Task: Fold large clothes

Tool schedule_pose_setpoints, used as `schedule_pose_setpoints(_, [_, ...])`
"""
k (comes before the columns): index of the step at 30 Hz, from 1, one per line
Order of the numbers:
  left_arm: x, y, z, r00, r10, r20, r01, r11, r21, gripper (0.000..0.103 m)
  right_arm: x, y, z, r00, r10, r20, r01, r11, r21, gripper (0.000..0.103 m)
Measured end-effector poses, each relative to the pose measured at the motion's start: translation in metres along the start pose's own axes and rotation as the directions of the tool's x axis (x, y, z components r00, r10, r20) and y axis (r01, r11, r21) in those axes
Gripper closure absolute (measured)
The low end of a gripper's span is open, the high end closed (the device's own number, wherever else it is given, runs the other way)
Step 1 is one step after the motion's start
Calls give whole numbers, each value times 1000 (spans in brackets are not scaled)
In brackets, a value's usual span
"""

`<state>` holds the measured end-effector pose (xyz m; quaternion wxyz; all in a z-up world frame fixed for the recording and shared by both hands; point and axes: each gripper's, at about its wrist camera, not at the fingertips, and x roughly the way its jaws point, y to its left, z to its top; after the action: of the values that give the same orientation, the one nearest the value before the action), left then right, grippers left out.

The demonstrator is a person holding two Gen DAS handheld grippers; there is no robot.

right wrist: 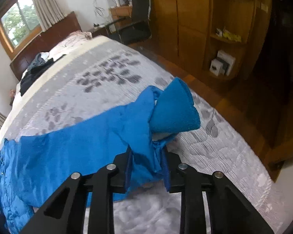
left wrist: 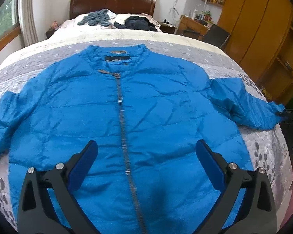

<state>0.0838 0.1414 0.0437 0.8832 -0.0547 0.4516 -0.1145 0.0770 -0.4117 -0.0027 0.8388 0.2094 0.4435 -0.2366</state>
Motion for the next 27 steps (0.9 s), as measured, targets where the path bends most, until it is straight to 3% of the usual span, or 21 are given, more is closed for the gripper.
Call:
schedule_pose_setpoints(3, [-3,19,-2,1000,26,-3,-26,999,-27,4,-25,23,-2,998,19,65,-16,999,-42,79])
schedule_pose_setpoints(8, [-11,49,-8,998,58,8,-57,995,-85,4,-65,79,-9,982,140,126,-122,982,-143,80])
schedule_pose_setpoints(12, [-17,69,-10,997,68,24,-65,991,-116,4,-89,135,-23,956,269,117,-235,942,-241,80])
schedule_pose_setpoints(19, [-30,86,-13,995,86,54,-79,990,-120,4,-114,254,-57,888,457,42,-402,819,-410,82])
schedule_pose_setpoints(22, [-36,98,-13,993,101,67,-92,987,-131,4,-118,303,-80,864,504,-12,-448,757,-476,84])
schedule_pose_setpoints(25, [-39,112,-14,991,115,68,-104,983,-149,4,-115,340,-107,829,550,-102,-516,683,-516,96])
schedule_pose_setpoints(27, [-39,120,-14,990,125,65,-113,981,-160,4,-111,364,-125,821,549,-154,-535,649,-541,97])
